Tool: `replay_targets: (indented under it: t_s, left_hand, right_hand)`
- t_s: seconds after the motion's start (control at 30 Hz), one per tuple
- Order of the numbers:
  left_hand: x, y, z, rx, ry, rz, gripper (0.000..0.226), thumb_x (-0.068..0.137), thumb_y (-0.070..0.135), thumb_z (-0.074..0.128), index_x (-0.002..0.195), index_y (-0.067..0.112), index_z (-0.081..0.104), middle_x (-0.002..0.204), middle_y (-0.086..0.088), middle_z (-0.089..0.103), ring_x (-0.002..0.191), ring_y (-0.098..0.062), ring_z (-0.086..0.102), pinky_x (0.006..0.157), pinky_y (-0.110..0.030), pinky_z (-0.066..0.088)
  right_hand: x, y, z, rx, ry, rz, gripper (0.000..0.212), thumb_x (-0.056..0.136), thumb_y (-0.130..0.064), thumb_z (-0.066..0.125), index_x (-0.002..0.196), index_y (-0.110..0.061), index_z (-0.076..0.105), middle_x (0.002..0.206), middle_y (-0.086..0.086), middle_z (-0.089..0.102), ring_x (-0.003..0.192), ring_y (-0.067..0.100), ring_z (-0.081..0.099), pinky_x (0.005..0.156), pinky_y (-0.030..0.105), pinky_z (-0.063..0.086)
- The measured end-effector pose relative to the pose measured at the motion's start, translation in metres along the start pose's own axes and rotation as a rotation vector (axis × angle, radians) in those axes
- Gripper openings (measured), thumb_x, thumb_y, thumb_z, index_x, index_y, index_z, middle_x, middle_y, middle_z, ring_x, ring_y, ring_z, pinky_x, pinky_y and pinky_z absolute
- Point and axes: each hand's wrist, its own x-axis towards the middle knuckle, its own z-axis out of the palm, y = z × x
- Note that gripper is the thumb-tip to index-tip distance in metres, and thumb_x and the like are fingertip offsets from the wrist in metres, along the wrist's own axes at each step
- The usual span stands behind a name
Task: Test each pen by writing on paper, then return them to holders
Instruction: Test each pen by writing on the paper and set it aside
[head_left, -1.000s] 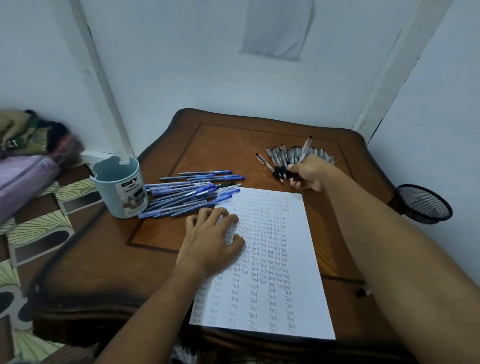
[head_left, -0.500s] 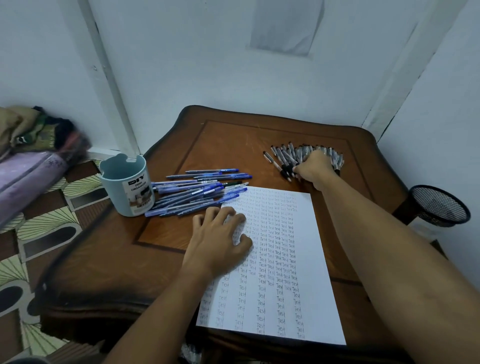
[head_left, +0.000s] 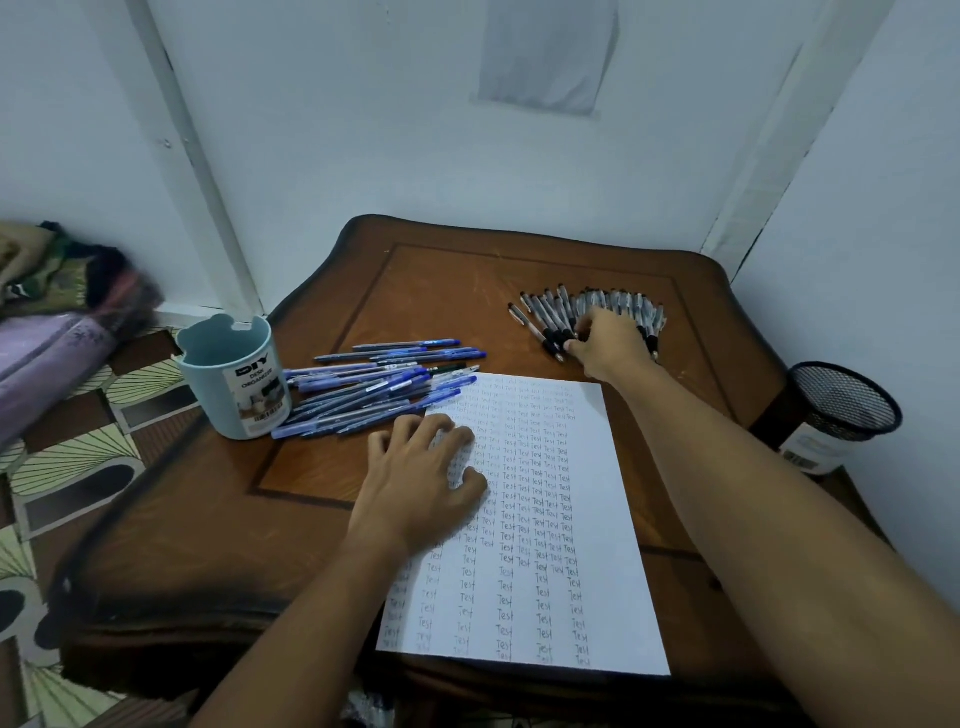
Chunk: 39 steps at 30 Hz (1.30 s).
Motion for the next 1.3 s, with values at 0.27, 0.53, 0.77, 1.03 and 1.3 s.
replay_targets:
  t_s: [0.27,0.53,0.77,1.03,1.3]
  left_hand:
    - [0.001,-0.001,0.001,0.053,-0.026,0.000,0.059,0.082,0.060,0.023,0.129,0.036,0.050,0.130,0.017,0.042,0.120,-0.009,0.028,0.093,-0.036,0.018]
    - [-0.006,0.007,-0.001,0.103,-0.053,-0.015,0.069,0.081,0.060,0.017,0.137,0.034,0.049,0.139,0.015,0.043,0.124,-0.011,0.030,0.099,-0.039,0.021]
    - [-0.007,0.008,-0.002,0.110,-0.040,-0.014,0.075,0.078,0.061,0.012,0.137,0.034,0.050,0.140,0.015,0.045,0.126,-0.011,0.031,0.100,-0.039,0.020]
    - [-0.006,0.008,0.000,0.092,-0.022,-0.007,0.069,0.080,0.060,0.018,0.133,0.034,0.052,0.137,0.015,0.046,0.125,-0.011,0.032,0.099,-0.038,0.020]
    - [-0.004,0.006,0.002,0.089,-0.001,0.000,0.063,0.082,0.059,0.021,0.131,0.034,0.053,0.133,0.017,0.046,0.123,-0.010,0.032,0.097,-0.037,0.020]
  right_hand:
    - [-0.083,0.051,-0.077,-0.337,-0.598,-0.140,0.025,0.085,0.000,0.060,0.095,-0.023,0.065,0.101,-0.004,0.063,0.092,0.016,0.060,0.071,0.026,0.050]
    - [-0.133,0.096,-0.094,-0.498,-0.803,-0.177,0.042,0.078,0.003,0.065,0.100,-0.032,0.061,0.133,-0.007,0.036,0.111,0.014,0.045,0.077,0.025,0.042]
    - [-0.139,0.109,-0.090,-0.485,-0.728,-0.274,0.031,0.077,-0.009,0.076,0.093,-0.031,0.061,0.136,-0.011,0.033,0.125,0.015,0.034,0.106,0.040,0.039]
    - [-0.133,0.099,-0.084,-0.359,-0.605,-0.294,0.020,0.096,-0.024,0.063,0.104,-0.037,0.049,0.107,-0.011,0.055,0.106,0.014,0.054,0.090,0.032,0.047]
    - [-0.134,0.064,-0.047,0.313,-0.149,-0.202,0.041,0.107,-0.020,0.040,0.143,-0.038,0.036,0.089,-0.013,0.050,0.065,0.005,0.046,0.055,0.017,0.033]
